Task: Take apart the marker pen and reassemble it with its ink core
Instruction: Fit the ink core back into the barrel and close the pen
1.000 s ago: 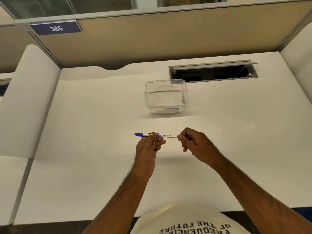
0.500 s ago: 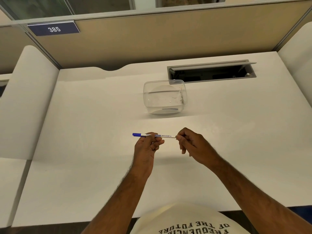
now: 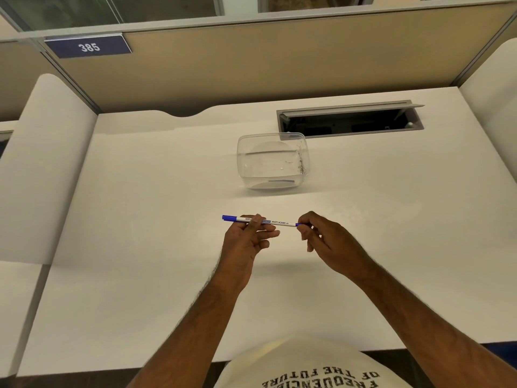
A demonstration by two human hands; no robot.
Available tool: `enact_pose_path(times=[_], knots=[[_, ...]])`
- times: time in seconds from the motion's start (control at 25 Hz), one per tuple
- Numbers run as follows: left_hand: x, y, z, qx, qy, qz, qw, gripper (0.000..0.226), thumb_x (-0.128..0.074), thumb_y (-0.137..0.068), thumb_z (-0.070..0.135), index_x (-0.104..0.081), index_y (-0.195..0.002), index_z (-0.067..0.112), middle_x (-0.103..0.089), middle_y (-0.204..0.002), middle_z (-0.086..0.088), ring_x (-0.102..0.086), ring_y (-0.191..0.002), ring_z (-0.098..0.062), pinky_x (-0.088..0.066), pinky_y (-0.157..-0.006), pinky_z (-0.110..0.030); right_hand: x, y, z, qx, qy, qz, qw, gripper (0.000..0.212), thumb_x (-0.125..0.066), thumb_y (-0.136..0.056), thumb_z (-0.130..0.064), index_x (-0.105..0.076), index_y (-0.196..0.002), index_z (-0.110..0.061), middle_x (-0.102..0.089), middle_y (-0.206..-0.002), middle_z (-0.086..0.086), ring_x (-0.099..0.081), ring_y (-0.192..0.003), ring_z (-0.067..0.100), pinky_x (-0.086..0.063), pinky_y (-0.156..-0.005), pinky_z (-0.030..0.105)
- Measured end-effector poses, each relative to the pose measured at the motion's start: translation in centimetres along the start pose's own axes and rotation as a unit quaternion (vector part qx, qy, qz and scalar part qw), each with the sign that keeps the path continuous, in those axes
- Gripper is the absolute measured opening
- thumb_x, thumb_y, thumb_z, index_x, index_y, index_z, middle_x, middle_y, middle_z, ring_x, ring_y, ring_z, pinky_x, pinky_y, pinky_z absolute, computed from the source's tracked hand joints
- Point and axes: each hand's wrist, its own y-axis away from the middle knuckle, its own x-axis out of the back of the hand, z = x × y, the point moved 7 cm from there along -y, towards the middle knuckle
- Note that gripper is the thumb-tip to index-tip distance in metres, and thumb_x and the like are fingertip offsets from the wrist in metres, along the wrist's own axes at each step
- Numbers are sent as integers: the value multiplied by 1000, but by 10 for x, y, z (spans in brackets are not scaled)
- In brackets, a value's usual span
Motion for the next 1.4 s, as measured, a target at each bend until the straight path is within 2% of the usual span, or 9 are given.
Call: enact_pose_path(times=[0.2,0.44,0.72,0.8,0.92,1.08,1.16,1.28,1.4], knots=[[-8,0,7,-29,18,-28,999,14,-55,-104,20,-64,-102,10,-77,-89,-9,-78,-87,-28,-57,-63,-27,-8,-3,-1,-19,-79,4,997,27,-36,-111,-31,-45,-87,-22,-55,-70,10,-60,-58,27,-54,-54,45],[-8,0,6,-51,25,-31,998,15,-53,-105,16,-64,-100,8,-77,-84,-9,-77,-82,-25,-58,-66,-25,-23,-8,-6,-58,-253,2,966,34,-36,-110,-20,-38,-76,-22,-38,-65,-11,-40,-49,21,-47,-48,38],[-11,-1,14,-81,-3,-41,996,14,-54,-105,15,-64,-102,6,-76,-85,-11,-76,-80,-26,-58,-65,-26,-24,-8,-4,-170,-388,-9,906,44,-38,-112,-23,-37,-69,-16,-29,-60,2,-28,-45,20,-51,-54,38],[-8,-2,15,-84,-8,-32,996,15,-55,-104,17,-65,-101,6,-77,-86,-11,-77,-81,-26,-59,-66,-26,-21,-8,-2,-173,-352,-19,920,43,-41,-112,-30,-45,-72,-13,-35,-60,5,-35,-44,23,-54,-54,38],[-3,-2,16,-83,2,-15,996,15,-54,-104,17,-65,-102,7,-77,-86,-10,-77,-80,-25,-60,-66,-27,-6,-6,-11,-69,-154,-8,986,26,-40,-111,-32,-51,-93,-18,-51,-69,9,-52,-52,31,-52,-58,40],[-4,0,15,-78,21,-15,997,15,-56,-103,19,-65,-102,7,-77,-86,-11,-77,-81,-25,-60,-68,-27,2,-4,-18,-3,15,18,1000,20,-41,-111,-34,-48,-94,-26,-55,-66,3,-58,-56,22,-51,-60,37],[-5,-1,14,-83,13,-19,996,14,-54,-104,16,-65,-101,7,-77,-86,-11,-77,-81,-26,-61,-70,-28,-3,-8,-11,-55,-83,14,995,26,-43,-111,-29,-49,-87,-22,-48,-61,-1,-54,-50,22,-50,-55,35],[-4,0,17,-93,-5,-21,995,15,-54,-104,15,-65,-100,6,-77,-87,-11,-77,-81,-26,-62,-72,-29,-19,-11,-5,-195,-355,-56,913,36,-43,-111,-29,-49,-79,-12,-35,-62,3,-42,-46,22,-45,-48,31],[-6,1,20,-94,-19,-15,995,16,-54,-105,15,-66,-100,6,-77,-86,-11,-77,-81,-26,-63,-71,-29,-10,-11,-9,-142,-252,-59,955,35,-37,-112,-31,-49,-85,-13,-43,-63,5,-44,-50,22,-45,-49,35]])
